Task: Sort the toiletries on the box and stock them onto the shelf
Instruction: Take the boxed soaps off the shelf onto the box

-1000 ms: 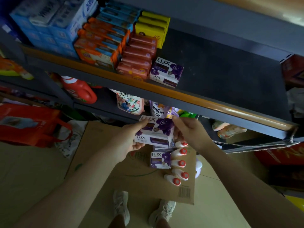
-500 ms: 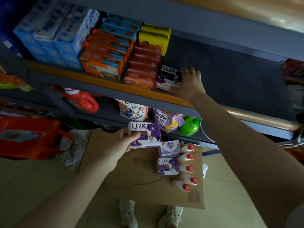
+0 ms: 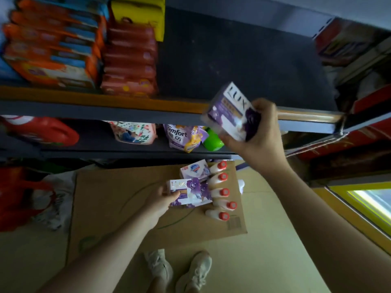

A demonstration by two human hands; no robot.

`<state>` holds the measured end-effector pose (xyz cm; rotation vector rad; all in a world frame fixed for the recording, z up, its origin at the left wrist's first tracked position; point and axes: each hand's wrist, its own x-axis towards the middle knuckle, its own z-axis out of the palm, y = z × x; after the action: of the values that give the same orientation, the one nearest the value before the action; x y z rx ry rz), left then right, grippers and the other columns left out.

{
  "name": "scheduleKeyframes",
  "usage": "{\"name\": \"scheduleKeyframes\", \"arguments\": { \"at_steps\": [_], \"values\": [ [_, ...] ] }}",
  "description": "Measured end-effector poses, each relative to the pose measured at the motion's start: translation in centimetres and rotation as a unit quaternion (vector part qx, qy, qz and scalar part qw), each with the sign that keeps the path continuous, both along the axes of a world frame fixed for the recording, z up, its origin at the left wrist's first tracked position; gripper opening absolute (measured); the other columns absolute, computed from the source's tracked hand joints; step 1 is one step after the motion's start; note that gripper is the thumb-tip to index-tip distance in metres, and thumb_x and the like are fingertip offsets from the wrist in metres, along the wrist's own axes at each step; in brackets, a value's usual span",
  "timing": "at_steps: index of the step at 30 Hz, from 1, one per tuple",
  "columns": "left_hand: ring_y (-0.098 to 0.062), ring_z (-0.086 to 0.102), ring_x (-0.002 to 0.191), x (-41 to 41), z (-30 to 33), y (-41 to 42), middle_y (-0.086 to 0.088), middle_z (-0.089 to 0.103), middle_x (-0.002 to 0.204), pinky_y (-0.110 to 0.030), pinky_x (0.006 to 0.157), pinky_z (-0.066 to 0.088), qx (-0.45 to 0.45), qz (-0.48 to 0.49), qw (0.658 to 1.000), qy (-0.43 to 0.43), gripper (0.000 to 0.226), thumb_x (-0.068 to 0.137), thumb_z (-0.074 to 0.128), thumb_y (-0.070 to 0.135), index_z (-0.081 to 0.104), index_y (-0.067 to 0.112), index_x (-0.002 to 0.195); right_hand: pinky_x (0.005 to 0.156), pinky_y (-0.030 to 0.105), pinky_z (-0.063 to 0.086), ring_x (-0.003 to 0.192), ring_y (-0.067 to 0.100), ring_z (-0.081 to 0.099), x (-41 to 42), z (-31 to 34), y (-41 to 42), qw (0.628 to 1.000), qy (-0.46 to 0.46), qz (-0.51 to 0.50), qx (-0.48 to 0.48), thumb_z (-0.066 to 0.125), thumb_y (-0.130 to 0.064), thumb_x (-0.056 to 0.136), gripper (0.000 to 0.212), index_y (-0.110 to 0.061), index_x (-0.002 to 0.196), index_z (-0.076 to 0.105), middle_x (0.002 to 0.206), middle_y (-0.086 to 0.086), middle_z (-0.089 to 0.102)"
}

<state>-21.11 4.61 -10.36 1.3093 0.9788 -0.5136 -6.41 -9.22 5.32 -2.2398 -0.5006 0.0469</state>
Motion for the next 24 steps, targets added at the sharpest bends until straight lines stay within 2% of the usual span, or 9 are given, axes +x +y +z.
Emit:
{"name": "scheduleKeyframes", "arguments": {
  "at_steps": [4, 7, 9, 12, 16, 18, 20, 22, 24],
  "values": [
    [-0.019, 0.054, 0.091, 0.2, -3.8, -2.5, 0.0, 0.055, 0.089, -0.033, 0.085, 0.046, 0.028, -0.017, 0.999, 0.027, 0.018, 0.09, 0.059, 0.018, 0.05, 0.019, 0.105, 0.068, 0.029, 0.058, 0.082, 0.014, 0.066, -2.1, -3.0, -4.1, 0.939, 0.34, -0.002, 0.057, 0.085, -0.028, 0.057, 0.071, -0.011, 0.112, 0.044, 0.099, 0.0, 0.061],
    [-0.026, 0.056, 0.099, 0.8, -5.2, -4.0, -0.009, 0.058, 0.105, -0.037, 0.09, 0.047, 0.064, -0.054, 0.996, 0.037, 0.025, 0.094, 0.053, 0.022, 0.052, 0.01, 0.116, 0.063, 0.028, 0.054, 0.076, 0.019, 0.066, -3.0, -5.9, -6.1, 0.828, 0.521, -0.008, 0.205, 0.085, -0.043, 0.046, 0.083, -0.003, 0.111, 0.053, 0.097, 0.014, 0.063],
    [-0.031, 0.057, 0.104, 1.4, -5.7, -4.9, -0.014, 0.059, 0.115, -0.031, 0.08, 0.045, 0.108, -0.089, 0.989, 0.041, 0.033, 0.095, 0.05, 0.027, 0.052, 0.006, 0.12, 0.064, 0.03, 0.054, 0.073, 0.025, 0.064, -3.5, -7.6, -7.1, 0.739, 0.615, 0.018, 0.274, 0.083, -0.051, 0.05, 0.08, -0.003, 0.11, 0.061, 0.094, 0.019, 0.064],
    [-0.031, 0.056, 0.107, 2.2, -6.0, -5.7, -0.014, 0.059, 0.118, -0.026, 0.072, 0.036, 0.168, -0.121, 0.977, 0.043, 0.035, 0.095, 0.05, 0.027, 0.052, 0.003, 0.121, 0.067, 0.035, 0.048, 0.072, 0.032, 0.059, -4.0, -9.6, -7.9, 0.664, 0.681, 0.02, 0.31, 0.076, -0.058, 0.055, 0.079, -0.008, 0.115, 0.063, 0.098, 0.023, 0.062],
    [-0.029, 0.057, 0.106, 2.4, -6.9, -5.7, -0.012, 0.06, 0.118, -0.028, 0.077, 0.039, 0.165, -0.153, 0.973, 0.06, 0.033, 0.094, 0.051, 0.026, 0.053, 0.005, 0.12, 0.076, 0.039, 0.053, 0.085, 0.034, 0.064, -4.5, -11.1, -8.6, 0.626, 0.685, 0.004, 0.372, 0.079, -0.053, 0.05, 0.084, -0.008, 0.119, 0.06, 0.106, 0.021, 0.061],
    [-0.029, 0.057, 0.105, 2.3, -7.0, -5.5, -0.012, 0.061, 0.118, -0.03, 0.08, 0.043, 0.17, -0.149, 0.972, 0.058, 0.031, 0.093, 0.052, 0.023, 0.054, 0.005, 0.119, 0.082, 0.043, 0.053, 0.094, 0.035, 0.064, -4.7, -11.0, -9.0, 0.649, 0.664, 0.013, 0.372, 0.083, -0.047, 0.047, 0.087, -0.008, 0.12, 0.056, 0.108, 0.019, 0.063],
    [-0.027, 0.057, 0.106, 2.1, -5.9, -5.3, -0.006, 0.06, 0.117, -0.03, 0.083, 0.043, 0.203, -0.132, 0.97, 0.008, 0.031, 0.094, 0.05, 0.02, 0.053, 0.004, 0.121, 0.079, 0.041, 0.055, 0.095, 0.031, 0.063, -4.8, -10.7, -9.3, 0.718, 0.608, 0.022, 0.338, 0.084, -0.041, 0.05, 0.09, -0.009, 0.125, 0.047, 0.108, 0.016, 0.063],
    [-0.023, 0.056, 0.108, 2.4, -3.4, -5.2, -0.003, 0.06, 0.114, -0.026, 0.082, 0.041, 0.194, -0.087, 0.974, -0.074, 0.029, 0.097, 0.045, 0.02, 0.054, 0.007, 0.121, 0.079, 0.041, 0.054, 0.098, 0.028, 0.063, -4.9, -10.4, -9.5, 0.842, 0.482, 0.005, 0.243, 0.082, -0.034, 0.052, 0.086, -0.015, 0.125, 0.041, 0.109, 0.008, 0.064],
    [-0.018, 0.061, 0.097, 3.1, 0.2, -5.0, 0.0, 0.066, 0.102, -0.024, 0.078, 0.046, 0.028, -0.001, 0.991, -0.133, 0.023, 0.098, 0.041, 0.025, 0.058, 0.017, 0.109, 0.083, 0.037, 0.05, 0.098, 0.019, 0.058, -4.9, -10.0, -9.6, 0.95, 0.305, -0.002, 0.07, 0.088, -0.033, 0.049, 0.088, -0.018, 0.122, 0.041, 0.108, 0.001, 0.059]
  ]
}}
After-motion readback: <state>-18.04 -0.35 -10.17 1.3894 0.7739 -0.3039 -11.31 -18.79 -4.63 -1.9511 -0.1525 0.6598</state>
